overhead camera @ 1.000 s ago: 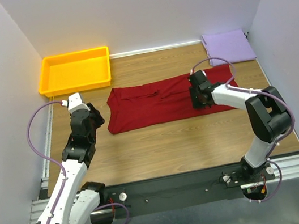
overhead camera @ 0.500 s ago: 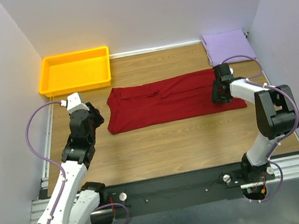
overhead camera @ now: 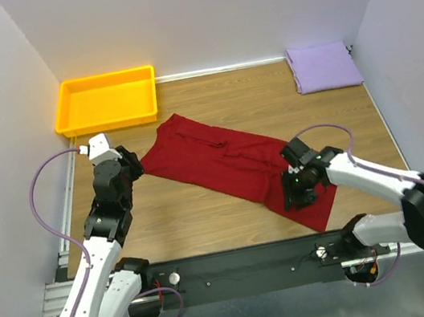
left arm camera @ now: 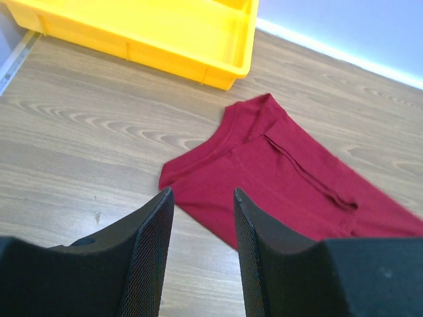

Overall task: Fold and stack the t-shirts
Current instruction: Fold the tshirt

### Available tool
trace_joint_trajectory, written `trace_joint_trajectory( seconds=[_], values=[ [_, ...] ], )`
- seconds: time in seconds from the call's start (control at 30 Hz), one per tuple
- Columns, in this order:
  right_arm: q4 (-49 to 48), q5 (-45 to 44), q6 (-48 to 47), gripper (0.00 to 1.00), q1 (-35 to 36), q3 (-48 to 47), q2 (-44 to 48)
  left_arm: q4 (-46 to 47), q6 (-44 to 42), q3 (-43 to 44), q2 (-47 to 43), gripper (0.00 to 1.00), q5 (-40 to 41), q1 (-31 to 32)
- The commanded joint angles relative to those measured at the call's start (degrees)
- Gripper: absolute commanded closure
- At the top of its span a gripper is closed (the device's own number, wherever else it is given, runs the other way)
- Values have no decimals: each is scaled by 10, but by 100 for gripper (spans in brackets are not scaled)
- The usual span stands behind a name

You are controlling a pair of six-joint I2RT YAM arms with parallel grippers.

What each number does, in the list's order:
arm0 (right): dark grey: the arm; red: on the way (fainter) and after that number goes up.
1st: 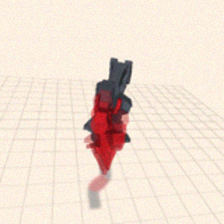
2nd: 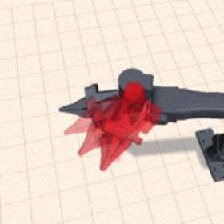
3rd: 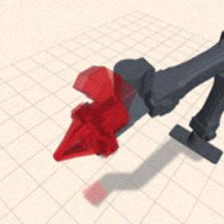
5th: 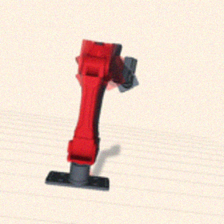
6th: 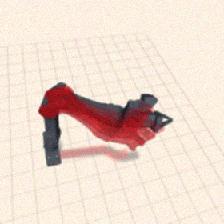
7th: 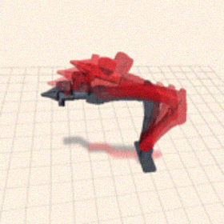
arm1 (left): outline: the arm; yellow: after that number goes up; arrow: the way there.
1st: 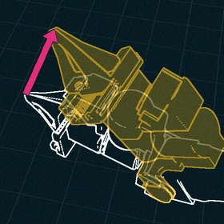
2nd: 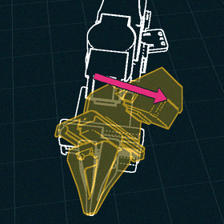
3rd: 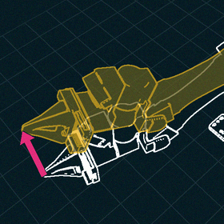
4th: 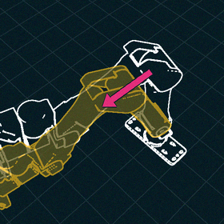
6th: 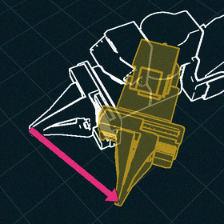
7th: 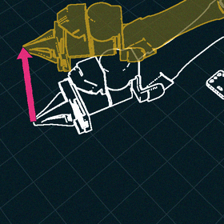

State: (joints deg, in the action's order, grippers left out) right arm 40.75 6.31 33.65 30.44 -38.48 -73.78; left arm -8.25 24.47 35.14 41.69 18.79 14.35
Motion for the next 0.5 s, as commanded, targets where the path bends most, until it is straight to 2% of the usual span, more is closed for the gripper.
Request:
trace_joint_trajectory(
  seconds=[0.0, 0.1, 0.13, 0.23, 0.27, 0.33, 0.37, 0.47],
  values=[
    [147, 35, 51, 52, 33, -34, 78, 10, -5, 1, -27, 51, 30, -3],
    [157, 38, 0, 48, 34, -141, 62, 13, -3, 1, -34, 51, 38, -3],
    [133, 56, -14, 47, 36, -194, 49, 13, -4, 1, -34, 50, 40, -3],
    [59, 95, -54, 47, 41, -243, -17, 6, 0, 5, -35, 46, 50, -3],
    [5, 128, -60, 47, 42, -258, -41, 1, 1, 6, -37, 42, 62, -3],
    [-56, 162, -71, 47, 56, -341, -121, -9, 8, 8, -44, 35, 83, -3],
    [-71, 165, -81, 47, 66, -341, -150, -11, 11, 8, -47, 32, 85, -4],
    [-98, 158, -110, 47, 101, -445, -271, -11, 15, 4, -66, 27, 97, -4]
  ],
)
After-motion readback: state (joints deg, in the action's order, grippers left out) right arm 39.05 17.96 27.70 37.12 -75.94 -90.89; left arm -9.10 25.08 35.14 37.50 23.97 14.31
